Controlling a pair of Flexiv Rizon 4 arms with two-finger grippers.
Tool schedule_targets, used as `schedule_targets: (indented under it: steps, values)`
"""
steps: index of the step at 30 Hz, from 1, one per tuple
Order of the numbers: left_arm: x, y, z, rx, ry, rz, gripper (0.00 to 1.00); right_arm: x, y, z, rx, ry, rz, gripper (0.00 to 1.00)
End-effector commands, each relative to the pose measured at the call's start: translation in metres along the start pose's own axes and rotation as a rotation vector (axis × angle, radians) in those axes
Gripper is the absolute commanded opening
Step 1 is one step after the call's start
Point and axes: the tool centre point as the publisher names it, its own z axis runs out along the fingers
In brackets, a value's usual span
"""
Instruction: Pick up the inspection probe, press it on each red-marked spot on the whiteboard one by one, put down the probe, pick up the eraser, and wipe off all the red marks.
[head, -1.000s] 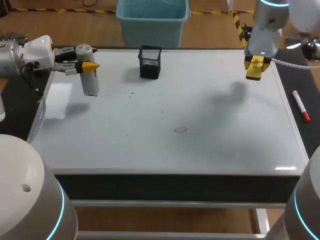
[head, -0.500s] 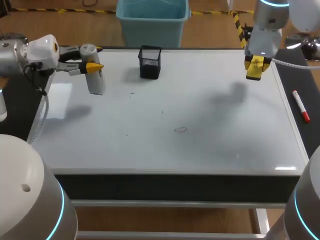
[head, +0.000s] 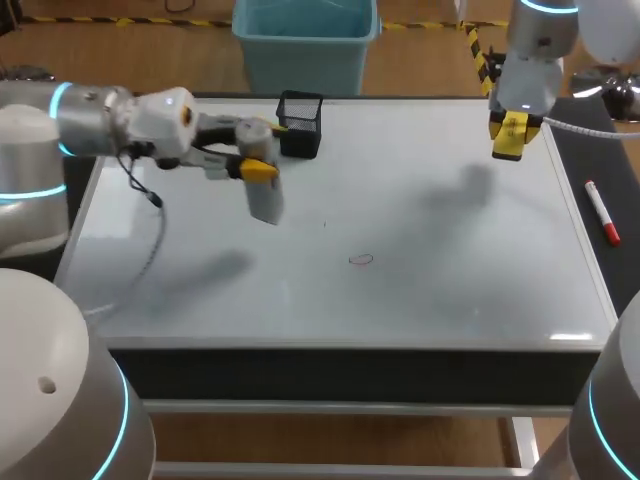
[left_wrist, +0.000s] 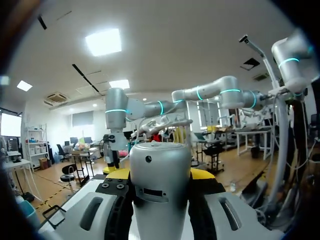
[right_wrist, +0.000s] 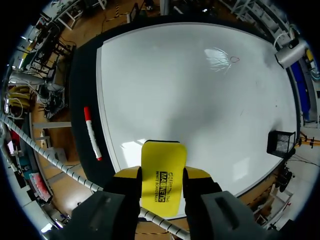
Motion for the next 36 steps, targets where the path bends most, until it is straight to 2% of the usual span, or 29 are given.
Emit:
schedule_targets:
  steps: [1, 5, 11, 16, 29, 36]
  values:
    - [-0.003, 0.021, 0.047, 0.030, 0.082, -0.024, 0.00, 0.001, 0.000, -0.001, 0.002, 0.001, -0.002, 0.00]
    - [0.001, 0.031, 0.076, 0.031, 0.132, -0.047, 0.00, 0.001, 0.000, -0.001, 0.002, 0.001, -0.002, 0.00]
    - [-0.003, 0.040, 0.101, 0.064, 0.164, -0.086, 0.00, 0.001, 0.000, -0.001, 0.002, 0.001, -0.002, 0.00]
    - [-0.001, 0.047, 0.120, 0.032, 0.194, -0.084, 0.00, 0.001, 0.000, -0.001, 0.002, 0.001, -0.002, 0.00]
    - [-0.007, 0.073, 0.130, 0.046, 0.196, -0.102, 0.00, 0.001, 0.000, -0.001, 0.002, 0.001, -0.002, 0.00]
    - [-0.007, 0.080, 0.134, 0.036, 0.196, -0.110, 0.00, 0.001, 0.000, -0.001, 0.002, 0.001, -0.002, 0.00]
